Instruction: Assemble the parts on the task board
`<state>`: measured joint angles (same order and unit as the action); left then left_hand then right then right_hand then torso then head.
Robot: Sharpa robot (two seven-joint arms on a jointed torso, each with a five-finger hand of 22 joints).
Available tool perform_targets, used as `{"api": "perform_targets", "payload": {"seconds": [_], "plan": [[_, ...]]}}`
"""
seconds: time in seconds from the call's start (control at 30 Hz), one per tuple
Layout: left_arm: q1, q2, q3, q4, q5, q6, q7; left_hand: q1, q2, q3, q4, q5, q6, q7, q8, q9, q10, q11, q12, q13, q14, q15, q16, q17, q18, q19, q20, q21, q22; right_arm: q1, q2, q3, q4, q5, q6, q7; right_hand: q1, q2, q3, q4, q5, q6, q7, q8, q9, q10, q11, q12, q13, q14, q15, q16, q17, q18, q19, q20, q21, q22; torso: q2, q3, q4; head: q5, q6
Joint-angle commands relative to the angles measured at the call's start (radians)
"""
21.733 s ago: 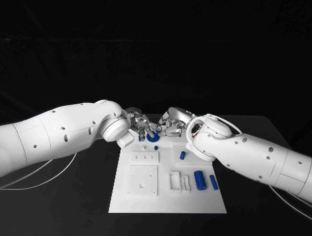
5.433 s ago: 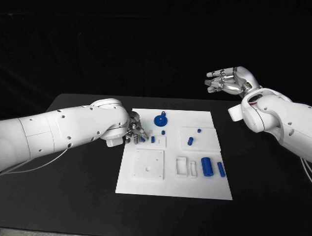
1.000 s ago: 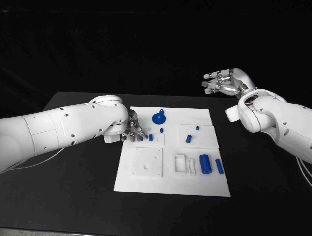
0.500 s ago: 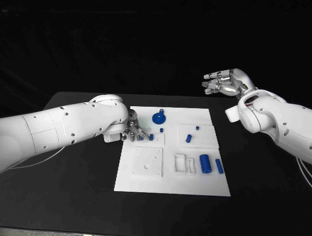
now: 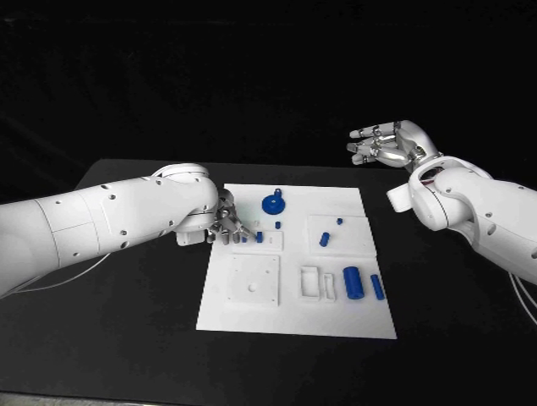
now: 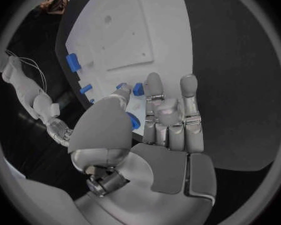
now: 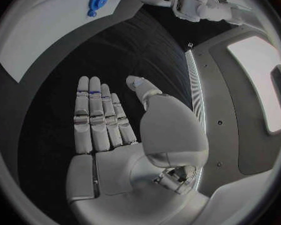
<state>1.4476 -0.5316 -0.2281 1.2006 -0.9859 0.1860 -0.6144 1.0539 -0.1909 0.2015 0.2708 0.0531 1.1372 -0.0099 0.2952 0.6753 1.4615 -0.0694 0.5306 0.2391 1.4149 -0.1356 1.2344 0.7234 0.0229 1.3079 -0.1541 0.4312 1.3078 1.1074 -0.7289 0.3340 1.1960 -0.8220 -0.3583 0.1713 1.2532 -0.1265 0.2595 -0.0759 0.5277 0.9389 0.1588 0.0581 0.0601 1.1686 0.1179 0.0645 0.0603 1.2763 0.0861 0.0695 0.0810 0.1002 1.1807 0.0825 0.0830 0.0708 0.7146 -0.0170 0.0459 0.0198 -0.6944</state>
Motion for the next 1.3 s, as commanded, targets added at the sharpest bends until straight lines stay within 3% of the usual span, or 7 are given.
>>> {"api": "perform_targets", "payload": {"seconds": [0.03, 0.13, 0.37, 0.83, 0.97, 1.13, 1.3], "plan": [[-0.014, -0.011, -0.008, -0.005, -0.002, 0.02, -0.02, 0.003, -0.005, 0.001, 0.005, -0.005, -0.003, 0.006, -0.014, -0.013, 0.052, 0.001, -0.004, -0.002, 0.0, -0.003, -0.008, 0.0, -0.019, -0.003, -0.006, -0.005, 0.019, -0.001, 0.001, 0.001, 0.0, 0.002, 0.014, 0.01, -0.012, 0.001, -0.004, 0.0, 0.004, -0.006, 0.002, 0.001, -0.001, -0.008, -0.001, -0.003, -0.001, -0.007, -0.001, -0.004, -0.001, 0.009, -0.008, -0.002, -0.001, -0.002, 0.0, -0.0008, -0.0016, -0.002, 0.002], [-0.009, -0.02, -0.004, 0.0, 0.02, 0.008, -0.012, 0.012, 0.008, 0.01, -0.002, -0.004, -0.013, 0.01, -0.02, -0.015, 0.05, 0.004, -0.012, -0.005, -0.009, -0.001, -0.02, -0.018, -0.02, -0.009, -0.004, -0.009, 0.018, -0.003, 0.001, 0.001, -0.002, 0.002, 0.014, 0.01, -0.012, 0.001, -0.004, 0.0, 0.004, -0.006, 0.002, 0.001, -0.001, -0.008, -0.001, -0.003, -0.001, -0.007, -0.001, -0.004, -0.001, 0.009, -0.008, -0.002, -0.001, -0.002, 0.0, -0.0008, -0.0012, -0.003, 0.003], [0.001, -0.036, 0.032, 0.013, 0.071, -0.042, 0.011, 0.008, 0.024, 0.013, -0.036, -0.003, -0.047, 0.025, -0.038, -0.07, 0.047, 0.013, -0.043, -0.007, -0.023, 0.008, -0.054, -0.08, -0.013, -0.014, 0.006, -0.023, 0.017, -0.005, 0.001, 0.001, -0.005, 0.003, 0.014, 0.01, -0.013, 0.002, -0.007, 0.001, 0.005, -0.007, 0.002, 0.001, -0.001, -0.008, -0.001, -0.003, -0.001, -0.007, -0.001, -0.004, -0.001, 0.009, -0.008, -0.002, -0.001, -0.002, -0.001, -0.0014, 0.0004, -0.006, 0.006], [0.006, -0.047, 0.065, 0.015, 0.185, -0.101, 0.062, 0.008, 0.033, 0.014, -0.047, -0.003, -0.055, 0.025, -0.01, -0.113, 0.046, 0.011, -0.055, 0.004, -0.028, 0.01, -0.051, -0.101, -0.013, -0.013, 0.008, -0.031, 0.018, -0.007, 0.002, 0.001, -0.008, 0.003, 0.015, 0.01, -0.013, 0.002, -0.007, 0.001, 0.005, -0.007, 0.002, 0.001, -0.001, -0.008, -0.001, -0.003, -0.001, -0.007, -0.001, -0.004, -0.001, 0.009, -0.008, -0.002, -0.001, -0.002, 0.001, -0.0007, -0.0008, -0.007, 0.011], [0.007, -0.048, 0.074, 0.014, 0.193, -0.13, 0.084, 0.036, 0.064, 0.018, -0.079, -0.002, -0.057, 0.025, -0.004, -0.114, 0.044, 0.012, -0.06, 0.003, -0.034, 0.011, -0.058, -0.115, -0.013, -0.016, 0.009, -0.035, 0.017, -0.007, 0.001, 0.001, -0.008, 0.002, 0.015, 0.01, -0.013, 0.002, -0.007, 0.001, 0.005, -0.007, 0.002, 0.001, -0.001, -0.008, -0.001, -0.003, -0.001, -0.007, -0.001, -0.004, -0.001, 0.009, -0.008, -0.002, -0.001, -0.002, 0.001, 0.0009, -0.0011, -0.007, 0.012], [0.01, -0.044, 0.078, 0.011, 0.176, -0.164, 0.128, 0.108, 0.153, -0.015, -0.214, 0.058, -0.071, 0.025, -0.003, -0.13, 0.04, 0.012, -0.086, -0.003, -0.04, 0.013, -0.072, -0.13, -0.012, -0.021, 0.013, -0.053, 0.014, -0.007, 0.0, 0.001, -0.009, 0.001, 0.015, 0.009, -0.013, 0.002, -0.007, 0.001, 0.005, -0.007, 0.002, 0.001, -0.001, -0.008, -0.001, -0.003, -0.001, -0.007, -0.001, -0.004, -0.001, 0.009, -0.008, -0.002, -0.001, -0.002, 0.0, 0.0007, -0.0011, -0.015, 0.017], [0.013, -0.031, 0.078, 0.012, 0.202, -0.191, 0.224, 0.205, 0.213, 0.003, -0.306, 0.062, -0.158, 0.091, -0.134, -0.306, -0.046, 0.045, -0.196, -0.059, -0.076, 0.044, -0.106, -0.147, -0.003, -0.042, 0.036, -0.092, 0.006, -0.007, 0.0, 0.001, -0.01, 0.001, 0.014, 0.009, -0.013, 0.002, -0.007, 0.001, 0.005, -0.007, 0.002, 0.001, -0.001, -0.008, -0.001, -0.003, -0.001, -0.007, -0.001, -0.004, -0.001, 0.009, -0.008, -0.002, -0.001, -0.002, 0.0, 0.0015, 0.001, -0.019, 0.022]]}}
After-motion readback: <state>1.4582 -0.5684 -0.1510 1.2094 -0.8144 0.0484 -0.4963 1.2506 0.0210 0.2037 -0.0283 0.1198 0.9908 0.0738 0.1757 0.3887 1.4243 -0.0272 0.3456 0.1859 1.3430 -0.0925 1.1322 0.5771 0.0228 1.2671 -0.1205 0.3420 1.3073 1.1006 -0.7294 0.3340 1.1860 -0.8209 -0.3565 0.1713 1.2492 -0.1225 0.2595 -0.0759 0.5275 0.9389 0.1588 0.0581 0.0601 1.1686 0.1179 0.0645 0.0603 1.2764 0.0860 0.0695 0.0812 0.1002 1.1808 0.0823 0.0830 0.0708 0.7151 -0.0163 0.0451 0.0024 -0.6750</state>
